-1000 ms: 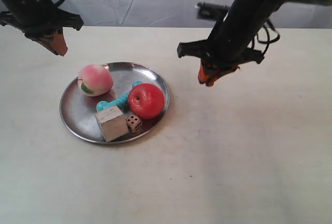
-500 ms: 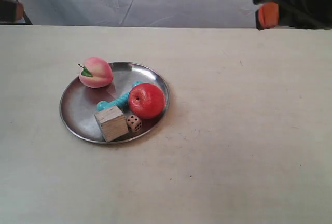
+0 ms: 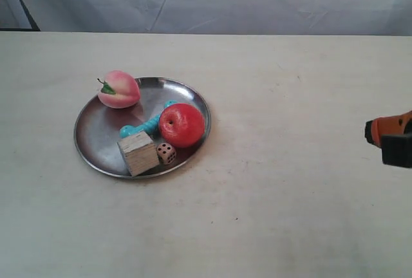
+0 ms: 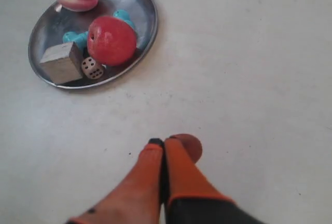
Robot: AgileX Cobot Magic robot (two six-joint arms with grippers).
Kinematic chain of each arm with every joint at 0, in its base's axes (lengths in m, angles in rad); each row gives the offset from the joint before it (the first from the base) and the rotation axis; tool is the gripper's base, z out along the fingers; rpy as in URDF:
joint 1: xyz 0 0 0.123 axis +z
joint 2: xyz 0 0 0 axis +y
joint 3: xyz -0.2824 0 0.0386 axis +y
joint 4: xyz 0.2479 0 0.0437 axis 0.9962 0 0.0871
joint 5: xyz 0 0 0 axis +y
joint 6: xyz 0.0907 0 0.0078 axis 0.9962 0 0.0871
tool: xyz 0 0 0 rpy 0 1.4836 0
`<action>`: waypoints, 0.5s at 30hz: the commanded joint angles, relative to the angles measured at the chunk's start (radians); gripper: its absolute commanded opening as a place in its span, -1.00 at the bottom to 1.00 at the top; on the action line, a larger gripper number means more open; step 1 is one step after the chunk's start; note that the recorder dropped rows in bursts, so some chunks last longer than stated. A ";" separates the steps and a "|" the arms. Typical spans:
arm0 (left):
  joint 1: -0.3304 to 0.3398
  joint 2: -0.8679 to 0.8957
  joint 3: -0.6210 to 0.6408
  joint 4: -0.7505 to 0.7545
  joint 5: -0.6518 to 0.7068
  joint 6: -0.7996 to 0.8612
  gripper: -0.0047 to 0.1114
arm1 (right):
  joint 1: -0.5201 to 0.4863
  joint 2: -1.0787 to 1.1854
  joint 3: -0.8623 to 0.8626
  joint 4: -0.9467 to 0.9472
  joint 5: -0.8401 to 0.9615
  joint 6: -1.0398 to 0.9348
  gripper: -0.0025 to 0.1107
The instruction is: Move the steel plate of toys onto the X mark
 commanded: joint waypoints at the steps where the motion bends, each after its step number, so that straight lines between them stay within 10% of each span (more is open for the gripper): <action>1: -0.005 -0.025 0.003 0.005 -0.010 0.002 -0.92 | -0.002 -0.017 0.006 -0.004 0.047 0.000 -0.95; 15: -0.005 -0.027 0.003 0.005 -0.012 0.002 -0.92 | -0.195 -0.393 0.244 -0.130 -0.355 0.000 -0.96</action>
